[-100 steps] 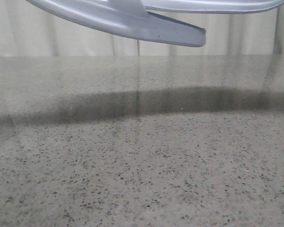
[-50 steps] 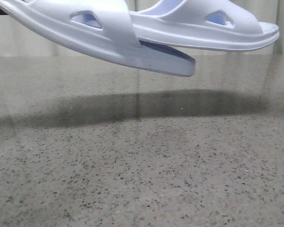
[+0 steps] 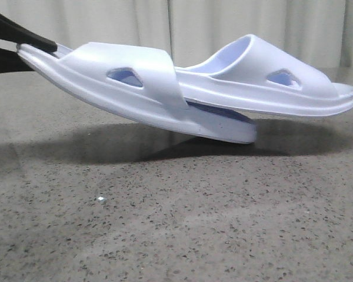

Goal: Insert blue slippers together front up
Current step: 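Lower both slippers stacked onto the table, top facing up, then open both grippers and raise them away from the stacked slippers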

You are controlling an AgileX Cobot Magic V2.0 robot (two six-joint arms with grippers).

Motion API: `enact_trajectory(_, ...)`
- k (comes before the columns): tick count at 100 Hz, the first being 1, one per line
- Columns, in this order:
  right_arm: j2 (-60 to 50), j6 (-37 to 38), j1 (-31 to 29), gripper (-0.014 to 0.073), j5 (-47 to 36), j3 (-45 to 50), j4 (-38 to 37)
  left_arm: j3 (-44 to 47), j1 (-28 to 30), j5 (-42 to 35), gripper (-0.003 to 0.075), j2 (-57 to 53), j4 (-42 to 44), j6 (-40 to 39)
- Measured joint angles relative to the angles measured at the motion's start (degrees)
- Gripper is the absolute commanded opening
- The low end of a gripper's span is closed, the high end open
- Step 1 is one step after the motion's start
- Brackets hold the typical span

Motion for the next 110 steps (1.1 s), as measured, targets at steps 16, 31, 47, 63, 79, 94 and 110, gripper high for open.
enact_trajectory(16,0.0,0.0,0.0,0.0405,0.0,0.0,0.0,0.0,-0.5,0.1,0.0016,2.0,0.0,0.3)
enact_trajectory(31,0.0,0.0,0.0,0.0405,0.0,0.0,0.0,0.0,-0.5,0.1,0.0034,1.9,-0.3,1.2)
enact_trajectory(47,0.0,0.0,0.0,0.0405,0.0,0.0,0.0,0.0,-0.5,0.1,0.0199,1.9,-0.7,1.9)
enact_trajectory(63,0.0,0.0,0.0,0.0405,0.0,0.0,0.0,0.0,-0.5,-0.1,0.0424,1.9,-1.2,2.3)
enact_trajectory(79,0.0,-0.1,0.0,0.0405,0.0,0.0,0.0,0.0,-0.5,-2.5,0.0482,1.9,-1.1,2.6)
enact_trajectory(94,0.0,-0.1,0.0,0.0405,0.0,0.0,0.0,0.0,-0.6,-7.6,0.0482,1.9,-0.2,4.0)
enact_trajectory(110,0.0,-0.1,0.0,0.0405,0.0,0.0,0.0,-0.9,-0.6,-13.7,0.0482,1.9,-0.2,7.2)
